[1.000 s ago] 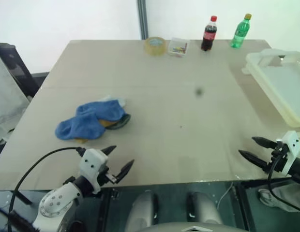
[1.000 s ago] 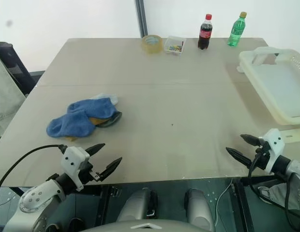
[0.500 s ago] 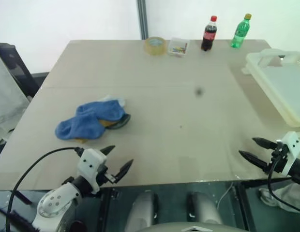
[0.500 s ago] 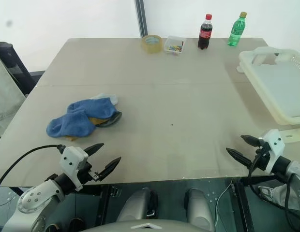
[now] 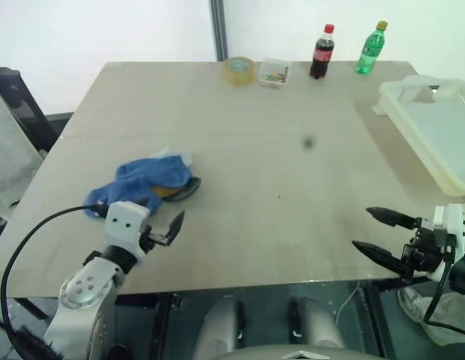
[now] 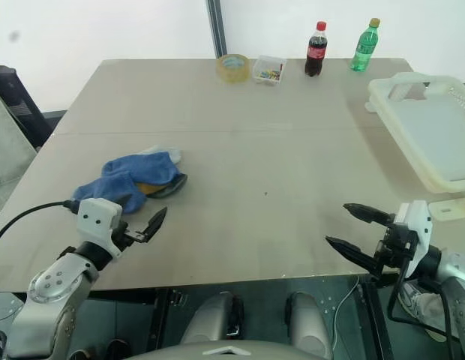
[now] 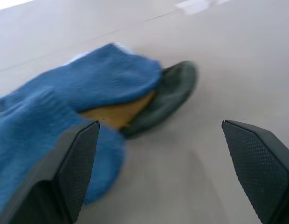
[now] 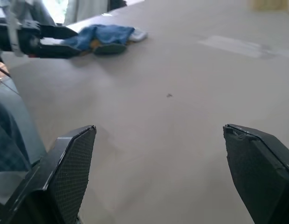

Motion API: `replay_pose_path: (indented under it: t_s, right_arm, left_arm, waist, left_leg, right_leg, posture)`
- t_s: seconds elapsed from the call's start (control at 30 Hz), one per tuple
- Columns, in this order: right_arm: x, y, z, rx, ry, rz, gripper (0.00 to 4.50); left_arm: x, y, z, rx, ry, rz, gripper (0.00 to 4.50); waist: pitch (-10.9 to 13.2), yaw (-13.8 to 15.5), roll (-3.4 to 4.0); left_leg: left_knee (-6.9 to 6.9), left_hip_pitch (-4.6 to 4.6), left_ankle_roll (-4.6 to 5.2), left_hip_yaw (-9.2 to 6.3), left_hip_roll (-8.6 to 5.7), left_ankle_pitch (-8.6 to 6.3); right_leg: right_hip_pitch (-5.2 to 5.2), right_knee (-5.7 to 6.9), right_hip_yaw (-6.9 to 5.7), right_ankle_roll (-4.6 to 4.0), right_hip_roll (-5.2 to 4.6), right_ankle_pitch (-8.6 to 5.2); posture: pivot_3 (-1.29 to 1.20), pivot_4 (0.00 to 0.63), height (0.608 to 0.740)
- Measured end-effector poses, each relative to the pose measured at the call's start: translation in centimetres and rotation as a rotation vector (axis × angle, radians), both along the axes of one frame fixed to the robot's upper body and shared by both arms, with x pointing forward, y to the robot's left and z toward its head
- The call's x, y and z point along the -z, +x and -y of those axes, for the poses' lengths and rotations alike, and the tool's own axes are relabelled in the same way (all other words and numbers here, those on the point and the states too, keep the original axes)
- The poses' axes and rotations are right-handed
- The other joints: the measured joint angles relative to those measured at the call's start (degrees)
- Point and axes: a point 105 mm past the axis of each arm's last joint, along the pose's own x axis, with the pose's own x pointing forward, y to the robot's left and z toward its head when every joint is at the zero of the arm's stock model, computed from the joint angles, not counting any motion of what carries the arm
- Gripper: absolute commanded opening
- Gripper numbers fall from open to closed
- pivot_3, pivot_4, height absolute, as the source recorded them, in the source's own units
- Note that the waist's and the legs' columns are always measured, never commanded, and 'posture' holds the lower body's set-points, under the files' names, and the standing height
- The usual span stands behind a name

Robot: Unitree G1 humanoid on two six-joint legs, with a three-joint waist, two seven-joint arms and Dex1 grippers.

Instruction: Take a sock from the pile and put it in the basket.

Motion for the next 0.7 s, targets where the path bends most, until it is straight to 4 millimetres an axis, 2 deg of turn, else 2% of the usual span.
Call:
replay_pose_path:
  t_s: [0.2, 0.4, 0.43, 0.47, 0.5, 0.57, 0.7]
  right_arm:
    - [-0.4, 0.3, -0.2, -0.011, -0.01, 0.036, 4.46]
    - [0.2, 0.4, 0.4, 0.015, -0.034, 0.042, 4.46]
    - [0.2, 0.4, 0.5, 0.019, -0.035, 0.045, 4.5]
    - [0.2, 0.4, 0.5, 0.019, -0.036, 0.045, 4.5]
    - [0.2, 0.4, 0.5, 0.019, -0.038, 0.049, 4.5]
    - [0.2, 0.4, 0.5, 0.02, -0.042, 0.058, 4.5]
    - [0.5, 0.5, 0.7, 0.033, -0.046, 0.064, 4.5]
  left_arm:
    - [1.0, -0.1, -1.5, -0.048, 0.108, -0.028, 4.5]
    - [1.4, 0.1, -2.1, -0.068, 0.139, -0.026, 4.5]
    - [1.3, 0.3, -2.1, -0.068, 0.151, -0.017, 3.99]
    - [1.3, 0.3, -2.1, -0.068, 0.152, -0.017, 3.99]
    - [1.2, 0.4, -2.0, -0.068, 0.155, -0.011, 3.42]
    - [1.2, 0.7, -2.2, -0.075, 0.16, -0.007, 2.89]
    - [1.0, 1.0, -2.2, -0.076, 0.174, 0.007, 0.98]
  waist:
    - [0.0, 0.2, -0.04]
    - [0.0, 0.1, -0.04]
    - [0.0, 0.1, -0.04]
    - [0.0, 0.1, -0.04]
    - [0.0, 0.1, -0.04]
    - [0.0, 0.1, -0.05]
    - [0.0, 0.1, -0.05]
  left_leg:
    - [0.0, -0.02, -0.01, -0.02, 0.0, 0.0]
    - [0.0, -0.01, -0.01, -0.01, 0.01, 0.0]
    - [0.0, -0.01, -0.01, -0.01, 0.01, 0.0]
    - [0.0, -0.01, 0.0, -0.01, 0.01, 0.0]
    - [0.0, -0.01, -0.01, -0.01, 0.01, 0.0]
    - [0.0, -0.01, -0.01, -0.01, 0.01, 0.0]
    - [0.0, -0.02, 0.0, 0.01, 0.01, 0.0]
  right_leg:
    - [-0.02, 0.0, -0.02, -0.06, -0.04, 0.03]
    - [-0.01, 0.0, -0.02, -0.08, -0.04, 0.04]
    - [-0.02, 0.0, -0.02, -0.08, -0.04, 0.05]
    - [-0.02, 0.0, -0.02, -0.08, -0.04, 0.05]
    - [-0.02, 0.0, -0.02, -0.08, -0.04, 0.05]
    - [-0.01, 0.0, -0.02, -0.08, -0.04, 0.05]
    - [-0.01, 0.0, -0.02, -0.09, -0.05, 0.05]
  posture:
    - [0.0, 0.15, 0.74]
    - [0.0, 0.15, 0.74]
    - [0.0, 0.15, 0.74]
    - [0.0, 0.15, 0.74]
    - [0.0, 0.15, 0.74]
    - [0.0, 0.15, 0.74]
    - [0.0, 0.15, 0.74]
